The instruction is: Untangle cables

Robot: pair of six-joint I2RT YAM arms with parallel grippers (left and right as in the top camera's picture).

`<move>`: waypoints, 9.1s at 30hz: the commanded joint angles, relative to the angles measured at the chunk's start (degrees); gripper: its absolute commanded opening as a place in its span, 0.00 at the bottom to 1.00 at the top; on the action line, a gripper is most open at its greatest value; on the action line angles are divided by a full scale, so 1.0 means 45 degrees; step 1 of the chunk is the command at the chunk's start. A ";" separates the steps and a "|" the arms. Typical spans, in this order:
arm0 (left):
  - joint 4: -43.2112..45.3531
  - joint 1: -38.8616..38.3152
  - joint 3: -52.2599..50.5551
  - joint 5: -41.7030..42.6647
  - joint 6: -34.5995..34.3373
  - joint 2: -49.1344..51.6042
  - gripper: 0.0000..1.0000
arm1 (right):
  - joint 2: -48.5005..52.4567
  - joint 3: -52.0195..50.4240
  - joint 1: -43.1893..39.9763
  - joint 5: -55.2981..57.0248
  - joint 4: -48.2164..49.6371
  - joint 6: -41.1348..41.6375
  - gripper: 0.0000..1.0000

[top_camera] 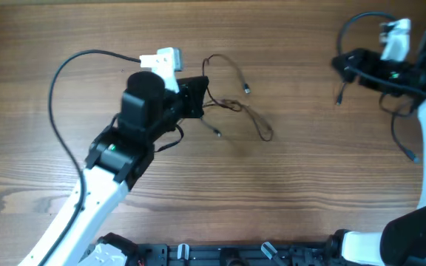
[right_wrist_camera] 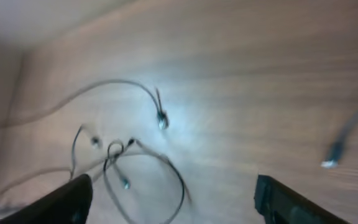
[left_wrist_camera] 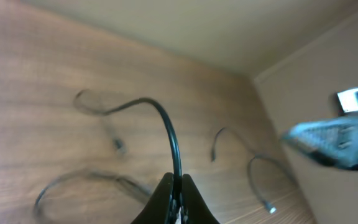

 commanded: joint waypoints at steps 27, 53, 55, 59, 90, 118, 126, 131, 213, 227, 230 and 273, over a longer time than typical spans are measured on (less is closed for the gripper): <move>0.5892 -0.0019 0.0058 0.0413 -0.5037 -0.0559 0.04 | 0.0005 -0.0228 0.5644 -0.1681 -0.0355 -0.1520 0.93; 0.8247 -0.0019 0.0058 0.1685 -0.6275 -0.0262 0.04 | 0.0117 -0.0243 0.6275 -0.1846 0.0845 -0.2511 0.88; 0.8296 -0.0019 0.0058 0.1695 -0.6810 -0.0262 0.04 | 0.0277 -0.0238 0.6523 -0.1797 0.1083 -0.2501 0.86; 0.8364 -0.0019 0.0058 0.1724 -0.6815 -0.0262 0.04 | 0.0656 -0.0238 0.6761 -0.1802 0.1447 -0.2458 0.69; -0.6645 0.4435 0.0058 -0.4216 -0.2370 -0.0257 0.04 | -0.2788 0.2409 0.2866 1.0486 0.4580 0.0996 0.04; -0.6494 0.9233 0.0058 -0.5110 -0.2798 -0.0262 0.04 | -0.2686 0.2404 0.0078 1.3721 0.4600 0.4172 0.04; -0.6271 0.9224 0.0058 -0.3546 -0.2788 -0.0262 0.04 | -0.2438 0.2399 0.0068 1.0030 0.4541 0.3827 0.04; -0.6251 0.9160 0.0058 -0.1078 -0.2652 -0.0257 0.04 | -0.2113 0.2399 0.0063 0.9466 0.4537 0.3706 0.04; -0.7315 0.6329 0.0034 -0.0063 0.1190 0.1073 0.78 | 0.0554 -0.3750 1.0074 0.5537 0.2152 0.3687 0.82; -0.7242 0.6334 0.0034 -0.0233 0.1185 0.1073 0.78 | 0.3322 -0.3813 1.3153 0.8427 0.4799 0.8772 0.80; -0.7208 0.6343 0.0034 -0.1200 0.0461 0.1073 0.78 | 0.3696 -0.3813 1.3488 0.8432 0.5178 0.9277 0.80; -0.7373 0.6339 0.0034 -0.1433 0.0141 0.1073 0.79 | 0.3954 -0.3711 1.2235 1.2065 0.2424 1.0569 0.04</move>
